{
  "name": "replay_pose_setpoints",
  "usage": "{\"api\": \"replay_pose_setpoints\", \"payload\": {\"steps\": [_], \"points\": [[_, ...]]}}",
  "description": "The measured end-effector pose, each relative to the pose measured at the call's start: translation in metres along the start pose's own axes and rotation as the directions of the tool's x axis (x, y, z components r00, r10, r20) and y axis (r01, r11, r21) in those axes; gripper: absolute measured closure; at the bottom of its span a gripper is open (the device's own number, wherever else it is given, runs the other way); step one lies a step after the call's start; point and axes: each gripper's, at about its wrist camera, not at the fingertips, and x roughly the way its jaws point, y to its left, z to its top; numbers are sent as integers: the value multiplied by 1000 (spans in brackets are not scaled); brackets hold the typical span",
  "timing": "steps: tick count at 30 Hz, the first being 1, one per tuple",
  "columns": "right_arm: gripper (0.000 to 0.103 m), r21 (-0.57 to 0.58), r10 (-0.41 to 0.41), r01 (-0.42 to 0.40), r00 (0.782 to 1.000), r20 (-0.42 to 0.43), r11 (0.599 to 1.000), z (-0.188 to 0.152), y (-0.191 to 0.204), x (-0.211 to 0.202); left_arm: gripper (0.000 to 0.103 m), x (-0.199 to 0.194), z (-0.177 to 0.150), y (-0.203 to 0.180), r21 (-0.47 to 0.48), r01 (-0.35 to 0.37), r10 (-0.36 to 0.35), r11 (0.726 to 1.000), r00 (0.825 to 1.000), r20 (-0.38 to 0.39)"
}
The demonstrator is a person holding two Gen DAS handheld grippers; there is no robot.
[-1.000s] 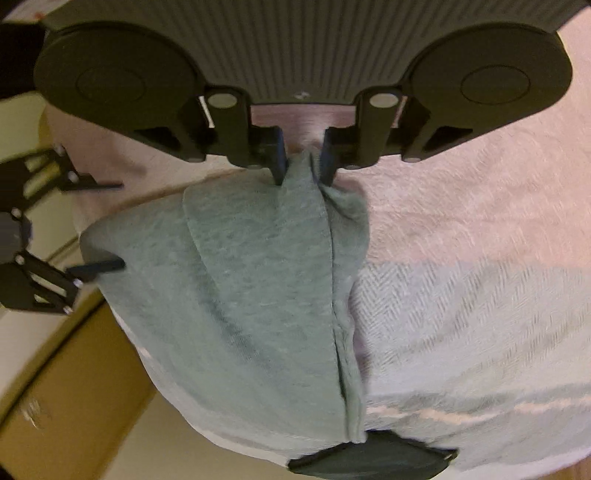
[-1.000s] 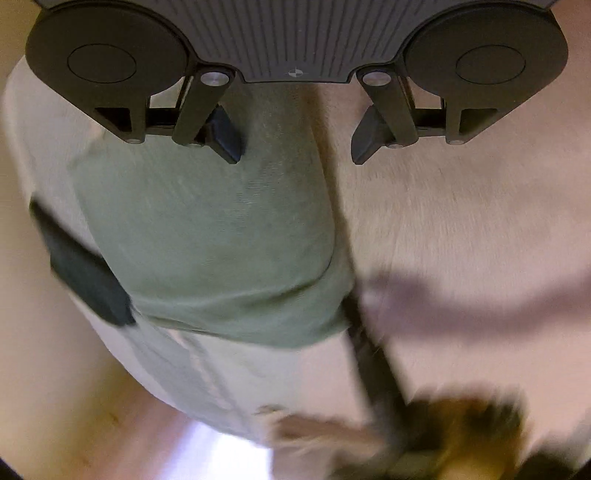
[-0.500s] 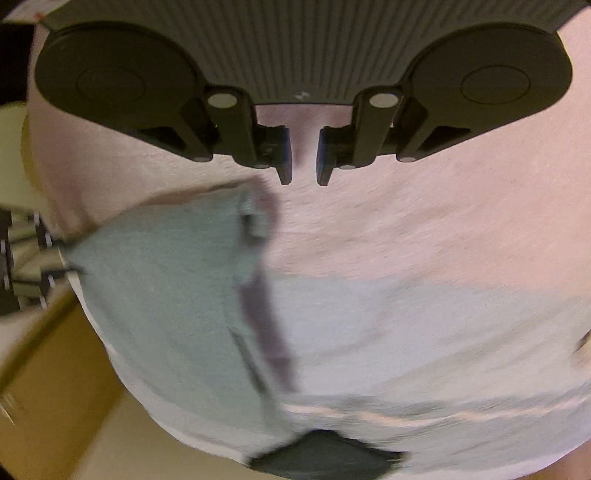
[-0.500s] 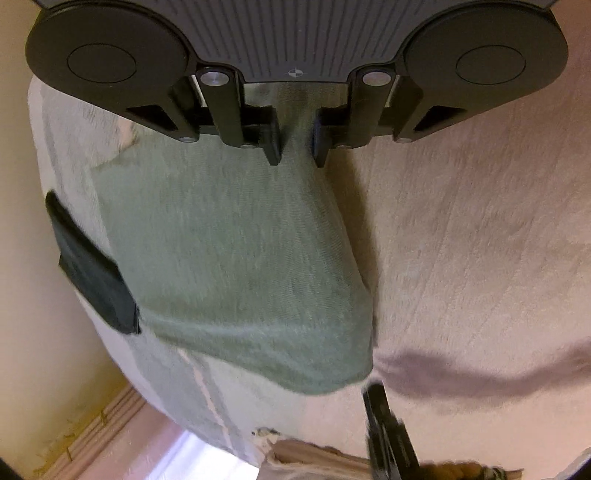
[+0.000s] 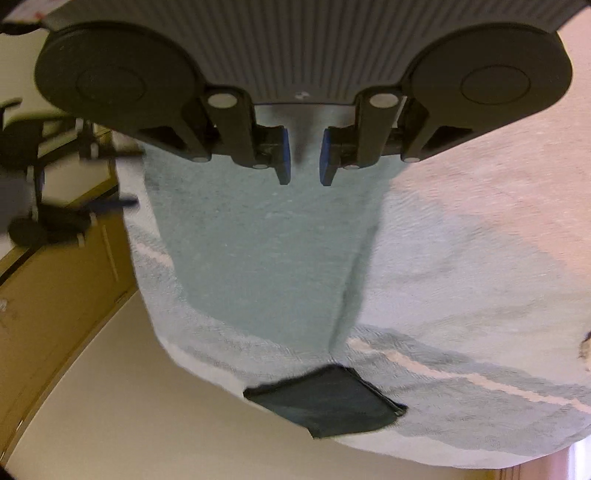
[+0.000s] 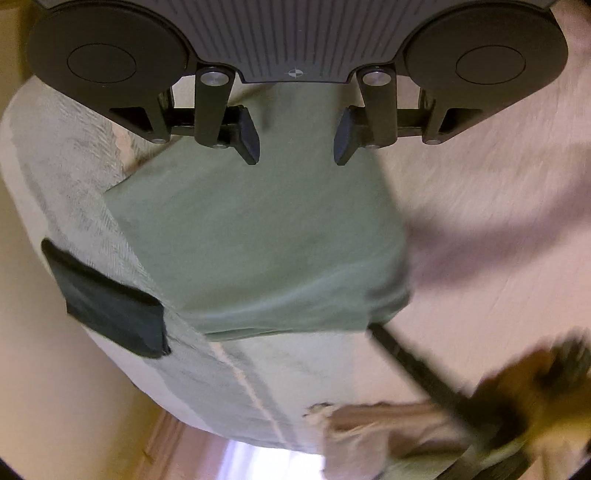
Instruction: Organize objects
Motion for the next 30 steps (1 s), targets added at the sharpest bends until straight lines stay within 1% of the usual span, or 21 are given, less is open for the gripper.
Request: {"api": "replay_pose_setpoints", "payload": {"steps": [1,3,5,6,8,9,10,12,13,14,16,18,20,22,23,24,25,26,27,29,30], "points": [[62,24,19,-19,1000,11,1000,5,-14,6,91,9,1,-2,3,-18,18,1000,1000,-16],[62,66,54,-56,998,32,996,12,-45,19,90,27,1,-2,-4,-91,90,996,994,-54],[62,94,115,-119,992,51,988,17,-81,41,93,38,-1,9,-62,-142,137,988,987,-82],[62,91,144,-148,988,50,985,20,-100,56,97,46,-1,15,-88,-171,162,981,981,-106],[63,116,173,-174,985,17,978,19,-138,84,100,59,-1,22,-129,-203,184,971,972,-148],[65,145,207,-207,978,15,968,17,-157,93,100,63,1,23,-155,-212,187,965,969,-159],[67,186,244,-242,970,15,952,16,-179,98,100,64,5,20,-168,-231,202,958,964,-172],[67,229,271,-267,963,17,936,22,-203,95,100,58,14,12,-179,-277,244,944,952,-186],[67,235,278,-277,960,30,932,28,-210,88,100,52,19,6,-189,-292,261,938,950,-171],[67,222,294,-299,954,57,928,36,-214,82,95,45,25,-1,-207,-301,274,931,950,-151],[67,180,353,-367,930,104,913,56,-217,80,94,37,40,-13,-267,-289,273,919,957,-96],[67,167,412,-425,905,107,890,74,-217,96,94,44,52,-18,-303,-280,272,911,960,-67],[67,176,438,-444,896,74,879,83,-220,125,94,64,63,-16,-315,-281,269,907,960,-84],[73,205,465,-465,884,49,861,80,-229,149,94,91,66,-10,-302,-297,270,906,954,-129],[77,221,473,-471,880,49,854,78,-238,156,92,101,66,-5,-310,-298,266,903,954,-141],[79,237,478,-477,876,55,846,74,-245,159,91,109,66,0,-318,-305,272,898,951,-145],[79,259,477,-475,877,60,841,72,-252,160,91,114,66,3,-320,-305,272,897,952,-144],[72,274,450,-446,892,53,852,71,-258,159,90,115,64,6,-327,-305,272,894,951,-143],[56,286,395,-383,919,16,878,69,-262,155,90,115,63,7,-337,-304,272,891,952,-141],[55,320,360,-339,933,-9,885,64,-274,143,90,108,61,7,-352,-298,269,887,955,-129],[55,303,333,-315,943,-8,900,63,-277,126,89,101,60,6,-359,-295,269,886,955,-121]]}}
